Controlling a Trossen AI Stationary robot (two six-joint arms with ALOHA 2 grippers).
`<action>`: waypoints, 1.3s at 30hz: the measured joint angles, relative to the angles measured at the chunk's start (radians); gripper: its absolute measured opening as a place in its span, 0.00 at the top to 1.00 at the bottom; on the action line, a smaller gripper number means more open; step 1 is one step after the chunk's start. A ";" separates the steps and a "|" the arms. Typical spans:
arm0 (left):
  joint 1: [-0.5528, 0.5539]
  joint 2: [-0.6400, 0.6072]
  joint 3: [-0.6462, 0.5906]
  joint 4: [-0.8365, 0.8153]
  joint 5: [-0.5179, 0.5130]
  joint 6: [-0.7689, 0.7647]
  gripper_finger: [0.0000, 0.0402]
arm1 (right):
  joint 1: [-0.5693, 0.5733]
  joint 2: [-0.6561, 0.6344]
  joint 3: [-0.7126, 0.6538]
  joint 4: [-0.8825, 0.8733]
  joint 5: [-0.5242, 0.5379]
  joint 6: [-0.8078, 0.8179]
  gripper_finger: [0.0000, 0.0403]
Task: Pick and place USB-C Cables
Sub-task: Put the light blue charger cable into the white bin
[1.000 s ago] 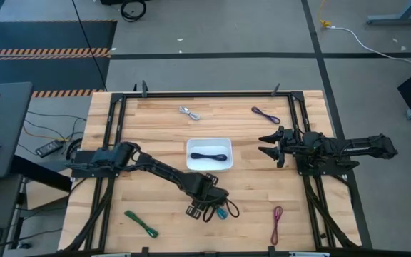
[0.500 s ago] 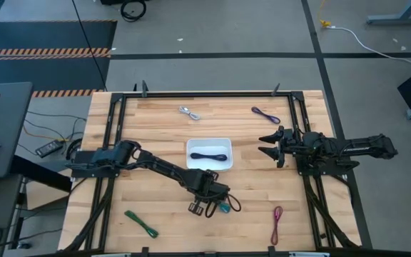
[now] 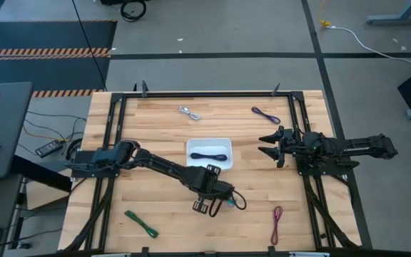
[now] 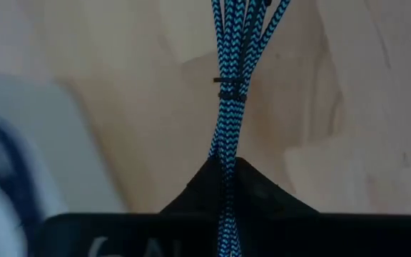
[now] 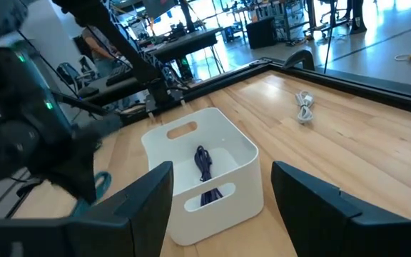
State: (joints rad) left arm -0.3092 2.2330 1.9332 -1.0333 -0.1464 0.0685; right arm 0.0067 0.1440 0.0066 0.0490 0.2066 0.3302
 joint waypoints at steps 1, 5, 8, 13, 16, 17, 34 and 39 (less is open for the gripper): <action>0.002 0.000 0.021 -0.025 -0.019 0.000 0.95 | 0.000 0.000 0.000 0.000 0.000 0.000 0.39; 0.021 -0.002 0.092 -0.114 -0.072 -0.006 0.95 | 0.000 0.000 0.000 0.000 0.000 0.000 0.39; 0.049 -0.003 0.130 -0.128 -0.079 -0.016 0.95 | 0.000 0.000 0.000 0.000 0.000 0.000 0.39; 0.100 -0.009 0.151 -0.144 -0.075 -0.027 0.95 | 0.000 0.000 0.000 -0.001 -0.017 0.000 0.39; 0.130 -0.027 0.151 -0.149 -0.073 -0.031 0.95 | 0.000 0.000 0.000 -0.005 -0.023 0.000 0.39; 0.137 -0.035 0.151 -0.154 -0.071 -0.031 0.95 | 0.000 0.000 0.000 -0.005 -0.024 0.000 0.39; 0.241 -0.094 0.150 -0.140 -0.015 -0.036 0.95 | 0.000 0.005 0.000 -0.007 -0.050 0.000 0.39; 0.232 -0.140 0.150 -0.118 -0.006 -0.047 0.95 | 0.000 0.006 0.000 -0.009 -0.052 0.007 0.39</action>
State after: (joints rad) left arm -0.0773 2.0928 2.0834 -1.1510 -0.1524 0.0215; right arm 0.0067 0.1505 0.0066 0.0404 0.1543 0.3370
